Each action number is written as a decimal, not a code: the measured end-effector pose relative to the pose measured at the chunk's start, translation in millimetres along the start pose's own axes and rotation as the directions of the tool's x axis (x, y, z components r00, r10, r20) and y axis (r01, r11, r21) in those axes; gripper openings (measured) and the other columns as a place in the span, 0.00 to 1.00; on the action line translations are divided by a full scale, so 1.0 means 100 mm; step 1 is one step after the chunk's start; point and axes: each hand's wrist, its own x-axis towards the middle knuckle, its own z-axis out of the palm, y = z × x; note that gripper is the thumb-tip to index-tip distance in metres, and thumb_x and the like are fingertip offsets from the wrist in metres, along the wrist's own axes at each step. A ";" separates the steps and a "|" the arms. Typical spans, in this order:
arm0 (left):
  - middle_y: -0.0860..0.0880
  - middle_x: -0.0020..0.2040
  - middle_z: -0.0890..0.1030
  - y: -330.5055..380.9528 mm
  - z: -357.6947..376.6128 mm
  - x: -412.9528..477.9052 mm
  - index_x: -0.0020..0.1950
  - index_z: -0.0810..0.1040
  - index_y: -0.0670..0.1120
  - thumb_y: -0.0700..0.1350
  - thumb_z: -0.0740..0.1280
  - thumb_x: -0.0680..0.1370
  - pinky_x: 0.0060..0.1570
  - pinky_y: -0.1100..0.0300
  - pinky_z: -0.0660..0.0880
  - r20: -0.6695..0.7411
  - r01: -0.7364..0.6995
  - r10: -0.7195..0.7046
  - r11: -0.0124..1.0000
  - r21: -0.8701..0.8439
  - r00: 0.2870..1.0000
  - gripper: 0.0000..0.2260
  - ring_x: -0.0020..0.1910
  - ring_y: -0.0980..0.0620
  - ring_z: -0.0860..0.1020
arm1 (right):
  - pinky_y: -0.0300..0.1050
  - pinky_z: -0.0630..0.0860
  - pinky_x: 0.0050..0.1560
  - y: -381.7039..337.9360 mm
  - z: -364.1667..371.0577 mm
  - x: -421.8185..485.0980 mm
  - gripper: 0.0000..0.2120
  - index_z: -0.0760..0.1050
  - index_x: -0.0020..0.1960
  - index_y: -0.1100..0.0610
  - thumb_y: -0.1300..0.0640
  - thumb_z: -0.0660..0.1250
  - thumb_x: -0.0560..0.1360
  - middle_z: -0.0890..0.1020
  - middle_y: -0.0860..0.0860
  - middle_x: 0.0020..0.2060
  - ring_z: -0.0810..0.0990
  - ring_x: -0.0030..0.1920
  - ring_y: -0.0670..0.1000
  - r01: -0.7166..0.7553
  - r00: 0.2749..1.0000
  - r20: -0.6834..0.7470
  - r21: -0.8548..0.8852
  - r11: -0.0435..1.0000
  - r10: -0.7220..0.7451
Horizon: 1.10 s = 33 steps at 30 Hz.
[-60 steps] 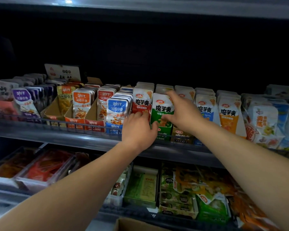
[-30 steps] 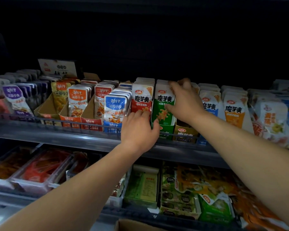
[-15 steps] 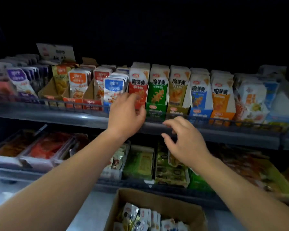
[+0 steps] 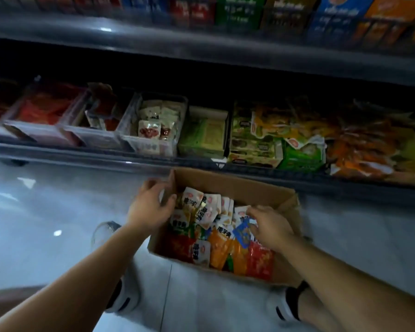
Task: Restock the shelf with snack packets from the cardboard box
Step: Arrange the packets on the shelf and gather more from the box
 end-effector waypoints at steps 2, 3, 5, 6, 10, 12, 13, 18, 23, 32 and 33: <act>0.46 0.67 0.72 -0.11 0.12 -0.03 0.68 0.76 0.51 0.58 0.66 0.78 0.57 0.44 0.78 0.029 0.009 -0.008 1.000 -0.002 1.000 0.21 0.59 0.41 0.78 | 0.45 0.73 0.59 0.14 0.21 0.00 0.20 0.70 0.71 0.52 0.56 0.65 0.80 0.76 0.51 0.65 0.74 0.64 0.53 -0.049 0.995 0.089 0.008 0.999 0.048; 0.46 0.67 0.71 -0.14 0.18 -0.04 0.69 0.74 0.50 0.56 0.67 0.79 0.58 0.43 0.78 0.038 0.009 -0.008 1.000 -0.009 0.999 0.20 0.59 0.41 0.78 | 0.46 0.74 0.60 0.20 0.29 -0.01 0.20 0.70 0.72 0.53 0.58 0.64 0.80 0.75 0.52 0.66 0.74 0.64 0.53 -0.077 0.990 0.121 0.007 0.997 0.075; 0.47 0.65 0.71 -0.22 0.28 -0.06 0.70 0.73 0.50 0.52 0.68 0.80 0.57 0.43 0.78 0.034 0.005 -0.004 1.000 -0.028 0.999 0.20 0.57 0.42 0.78 | 0.46 0.73 0.65 0.30 0.40 0.01 0.23 0.69 0.73 0.53 0.62 0.63 0.79 0.74 0.53 0.68 0.74 0.66 0.54 -0.123 0.982 0.145 -0.013 0.992 0.124; 0.48 0.65 0.71 -0.25 0.32 -0.07 0.70 0.72 0.50 0.52 0.69 0.80 0.57 0.43 0.79 0.026 0.002 -0.001 0.999 -0.041 1.000 0.20 0.56 0.43 0.78 | 0.47 0.72 0.67 0.32 0.43 0.02 0.23 0.68 0.74 0.54 0.62 0.61 0.79 0.74 0.53 0.69 0.73 0.67 0.54 -0.144 0.979 0.141 -0.030 0.989 0.147; 0.49 0.67 0.71 -0.34 0.45 -0.14 0.73 0.69 0.53 0.49 0.70 0.80 0.57 0.51 0.75 -0.012 -0.014 0.012 0.993 -0.121 1.000 0.22 0.56 0.49 0.76 | 0.48 0.74 0.65 0.33 0.49 0.10 0.24 0.64 0.76 0.54 0.63 0.57 0.81 0.74 0.55 0.69 0.75 0.66 0.55 -0.208 0.968 0.125 -0.074 0.975 0.216; 0.49 0.67 0.71 -0.37 0.47 -0.13 0.72 0.70 0.54 0.49 0.70 0.80 0.56 0.54 0.73 -0.031 -0.024 0.020 0.990 -0.138 0.999 0.21 0.56 0.50 0.75 | 0.48 0.75 0.63 0.35 0.51 0.13 0.24 0.64 0.76 0.54 0.63 0.59 0.80 0.74 0.55 0.69 0.76 0.65 0.55 -0.202 0.965 0.153 -0.094 0.975 0.215; 0.50 0.67 0.71 -0.37 0.48 -0.12 0.71 0.70 0.55 0.49 0.70 0.80 0.56 0.54 0.73 -0.037 -0.028 0.023 0.989 -0.144 0.999 0.21 0.56 0.51 0.74 | 0.47 0.76 0.62 0.37 0.51 0.13 0.25 0.66 0.75 0.53 0.64 0.61 0.80 0.74 0.55 0.69 0.77 0.64 0.54 -0.203 0.963 0.160 -0.093 0.975 0.216; 0.50 0.67 0.71 -0.38 0.48 -0.10 0.71 0.68 0.57 0.51 0.69 0.80 0.56 0.52 0.75 -0.041 -0.026 0.020 0.986 -0.163 0.999 0.21 0.58 0.50 0.75 | 0.46 0.77 0.61 0.42 0.52 0.14 0.20 0.73 0.68 0.49 0.62 0.67 0.78 0.71 0.52 0.69 0.77 0.62 0.53 -0.197 0.970 0.145 0.005 0.980 0.194; 0.49 0.68 0.70 -0.37 0.49 -0.12 0.72 0.68 0.56 0.52 0.69 0.80 0.55 0.52 0.74 -0.018 -0.030 0.028 0.989 -0.144 0.999 0.21 0.60 0.47 0.75 | 0.47 0.76 0.57 0.43 0.43 0.10 0.07 0.78 0.50 0.48 0.60 0.69 0.78 0.77 0.51 0.61 0.77 0.60 0.53 -0.171 0.972 0.198 0.224 0.959 0.127; 0.55 0.73 0.73 0.37 0.56 -0.17 0.77 0.67 0.55 0.59 0.71 0.78 0.70 0.51 0.72 0.365 -0.094 0.162 0.976 -0.198 0.917 0.29 0.71 0.56 0.70 | 0.40 0.81 0.43 -0.11 -0.33 0.22 0.07 0.81 0.49 0.50 0.60 0.73 0.74 0.84 0.46 0.47 0.84 0.47 0.45 -0.098 0.992 0.124 0.727 0.679 0.010; 0.56 0.70 0.76 0.45 0.60 -0.19 0.76 0.68 0.56 0.57 0.72 0.78 0.67 0.53 0.75 0.521 0.077 0.101 0.948 -0.309 0.848 0.28 0.68 0.58 0.73 | 0.40 0.82 0.45 -0.18 -0.36 0.24 0.08 0.81 0.49 0.50 0.61 0.75 0.73 0.85 0.47 0.46 0.84 0.46 0.44 -0.076 0.995 0.099 0.759 0.647 0.000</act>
